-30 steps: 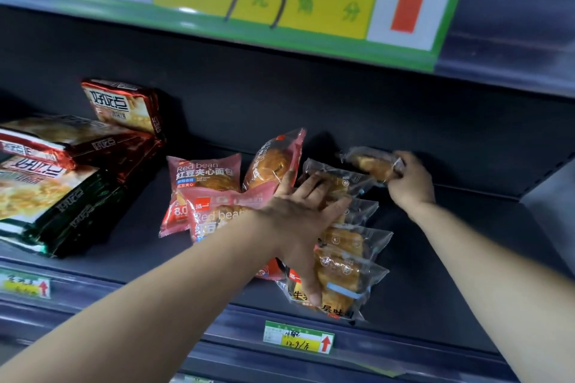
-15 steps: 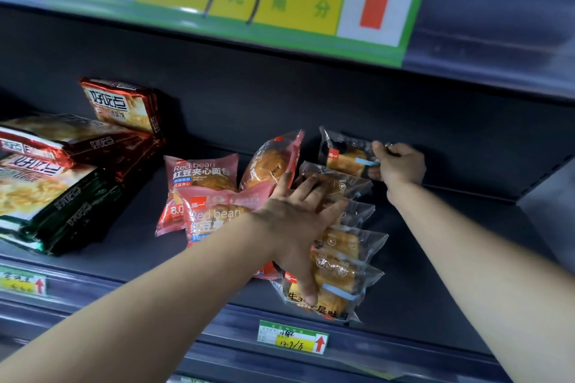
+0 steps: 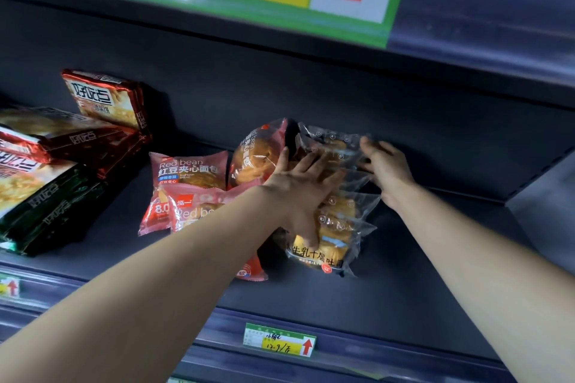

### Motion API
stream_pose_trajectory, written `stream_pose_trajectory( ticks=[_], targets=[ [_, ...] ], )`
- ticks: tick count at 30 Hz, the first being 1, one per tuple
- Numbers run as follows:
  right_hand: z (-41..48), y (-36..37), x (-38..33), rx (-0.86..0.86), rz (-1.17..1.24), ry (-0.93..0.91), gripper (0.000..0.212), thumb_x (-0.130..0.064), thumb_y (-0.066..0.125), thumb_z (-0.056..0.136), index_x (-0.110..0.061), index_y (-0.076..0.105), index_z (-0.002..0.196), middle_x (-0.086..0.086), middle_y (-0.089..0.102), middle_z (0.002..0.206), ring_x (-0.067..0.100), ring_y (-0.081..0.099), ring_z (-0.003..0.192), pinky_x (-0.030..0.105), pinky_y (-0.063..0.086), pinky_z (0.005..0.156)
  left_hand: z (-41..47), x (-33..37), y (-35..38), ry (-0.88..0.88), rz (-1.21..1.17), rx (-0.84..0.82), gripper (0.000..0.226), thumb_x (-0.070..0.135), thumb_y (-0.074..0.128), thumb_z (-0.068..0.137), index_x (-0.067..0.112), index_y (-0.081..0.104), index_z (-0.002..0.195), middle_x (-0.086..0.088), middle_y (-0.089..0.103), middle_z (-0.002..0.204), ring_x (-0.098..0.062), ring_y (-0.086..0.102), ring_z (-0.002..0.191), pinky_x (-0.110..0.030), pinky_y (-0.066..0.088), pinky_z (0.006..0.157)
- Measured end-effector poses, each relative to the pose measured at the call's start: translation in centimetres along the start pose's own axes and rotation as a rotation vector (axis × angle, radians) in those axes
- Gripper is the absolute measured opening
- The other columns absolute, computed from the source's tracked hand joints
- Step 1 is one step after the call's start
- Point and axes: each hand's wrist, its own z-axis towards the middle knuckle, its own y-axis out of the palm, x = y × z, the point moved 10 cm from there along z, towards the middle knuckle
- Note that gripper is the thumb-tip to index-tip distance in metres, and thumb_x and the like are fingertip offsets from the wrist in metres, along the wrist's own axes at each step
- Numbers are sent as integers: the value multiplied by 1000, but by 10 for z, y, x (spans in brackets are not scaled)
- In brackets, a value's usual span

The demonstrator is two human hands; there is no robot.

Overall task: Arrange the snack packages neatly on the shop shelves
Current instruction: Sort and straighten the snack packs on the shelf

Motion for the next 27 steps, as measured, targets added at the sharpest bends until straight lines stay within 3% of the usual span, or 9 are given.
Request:
stream_pose_trajectory(
  ticks=[4, 9, 10, 13, 15, 17, 19, 22, 27],
  targets=[
    [-9, -7, 6, 7, 29, -1, 59, -51, 66, 83, -22, 53, 132, -2, 58, 134, 20, 54, 122, 47, 37, 110, -3, 3, -2, 9, 22, 73, 125, 62, 74, 63, 29, -7, 153, -6, -15, 161, -25, -23, 145, -67, -13, 109],
    [-37, -3, 10, -98, 104, -7, 55, -60, 64, 79, -29, 58, 124, -3, 56, 136, 19, 50, 126, 47, 31, 113, -16, -11, 4, -96, 31, 135, 138, 75, 69, 58, 23, -20, 150, -13, -27, 156, -32, -28, 142, -59, -14, 114],
    [-44, 0, 9, -150, 97, -17, 66, -66, 66, 73, -30, 57, 127, -4, 55, 137, 18, 49, 128, 47, 30, 114, -19, -15, 7, -121, 18, 128, 142, 76, 69, 56, 21, -23, 149, -14, -32, 154, -33, -31, 141, -56, -13, 115],
    [-65, 10, 8, -327, 75, -35, 125, -79, 76, 40, -28, 35, 146, -4, 40, 150, 15, 38, 137, 48, 24, 117, -25, -28, 12, -179, -38, 126, 147, 77, 71, 53, 19, -25, 149, -13, -37, 151, -33, -31, 140, -47, -14, 117],
    [-77, 13, 9, -444, 85, -4, 150, -72, 84, 25, -31, 16, 152, -3, 25, 157, 14, 33, 139, 42, 29, 113, -25, -32, 13, -199, -101, 124, 147, 78, 70, 53, 17, -22, 150, -11, -35, 153, -31, -26, 143, -43, -10, 119],
    [-90, 14, 11, -568, 32, 22, 162, -63, 90, 18, -33, 3, 152, -8, 25, 153, 8, 47, 128, 33, 42, 99, -25, -32, 12, -217, -126, 125, 145, 79, 69, 54, 15, -18, 151, -11, -33, 153, -29, -23, 145, -43, -10, 119],
    [-101, 14, 19, -656, -125, 32, 161, -46, 96, 27, -36, -4, 151, -13, 27, 149, 3, 53, 117, 29, 42, 97, -27, -33, 13, -254, -131, 122, 144, 78, 68, 55, 13, -18, 150, -11, -32, 154, -27, -24, 144, -46, -15, 114],
    [-107, 14, 32, -668, -354, 0, 146, -13, 93, 51, -41, -11, 149, -11, 40, 147, 6, 52, 121, 34, 42, 106, -30, -33, 14, -281, -138, 122, 143, 78, 67, 57, 11, -20, 149, -9, -29, 156, -22, -23, 145, -51, -22, 107],
    [-103, 13, 20, -484, -444, -148, 139, -9, 92, 52, -45, 0, 149, -29, 51, 119, -4, 56, 110, 38, 45, 105, -32, -24, 11, -154, -147, 137, 132, 72, 66, 67, 12, -16, 151, -5, -18, 160, -15, -11, 148, -53, -14, 116]
  ],
)
